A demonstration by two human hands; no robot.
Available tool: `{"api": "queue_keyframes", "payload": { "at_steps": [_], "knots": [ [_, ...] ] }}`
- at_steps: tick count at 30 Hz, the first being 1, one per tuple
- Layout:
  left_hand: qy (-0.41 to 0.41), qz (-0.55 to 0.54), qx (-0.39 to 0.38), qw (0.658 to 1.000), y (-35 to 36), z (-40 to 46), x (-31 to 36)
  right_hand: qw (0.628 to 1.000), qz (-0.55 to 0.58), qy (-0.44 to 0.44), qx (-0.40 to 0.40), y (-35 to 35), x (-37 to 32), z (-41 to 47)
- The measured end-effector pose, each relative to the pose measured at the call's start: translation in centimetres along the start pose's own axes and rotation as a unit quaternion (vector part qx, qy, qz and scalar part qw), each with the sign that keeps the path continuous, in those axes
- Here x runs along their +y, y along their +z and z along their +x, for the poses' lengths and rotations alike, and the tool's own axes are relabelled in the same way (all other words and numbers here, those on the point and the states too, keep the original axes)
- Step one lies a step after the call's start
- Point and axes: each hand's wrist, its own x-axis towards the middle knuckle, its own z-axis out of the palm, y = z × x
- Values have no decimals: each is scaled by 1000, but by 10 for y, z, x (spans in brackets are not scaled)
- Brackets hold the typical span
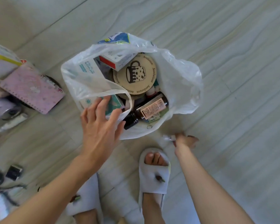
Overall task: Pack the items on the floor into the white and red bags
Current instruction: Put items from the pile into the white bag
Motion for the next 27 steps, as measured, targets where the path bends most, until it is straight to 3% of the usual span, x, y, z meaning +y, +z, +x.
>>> {"api": "queue_keyframes", "payload": {
  "at_steps": [3,6,8,11,17,21,23,24,27],
  "knots": [
    [-33,-24,4,999,-3,2,8,991,111,49,-60,-13,-8,-21],
    [-73,-130,7,989,-19,7,17,982,121,36,-144,-43,-25,-78],
    [-135,-252,-12,958,-37,6,23,975,119,-8,-185,-66,-37,-125],
    [-248,-388,-39,887,-64,-1,31,955,147,-38,-254,-83,-58,-182],
    [-277,-449,-6,849,-96,-3,30,923,125,-69,-357,-48,-94,-225],
    [-283,-418,75,860,-109,9,16,897,9,-155,-413,-34,-94,-239],
    [-271,-384,116,875,-119,23,2,880,-52,-273,-386,-33,-89,-241],
    [-267,-374,132,878,-124,29,-6,869,-61,-361,-333,-36,-89,-241],
    [-251,-381,145,878,-135,42,-27,788,-73,-610,-44,-52,-108,-227]
  ]
}}
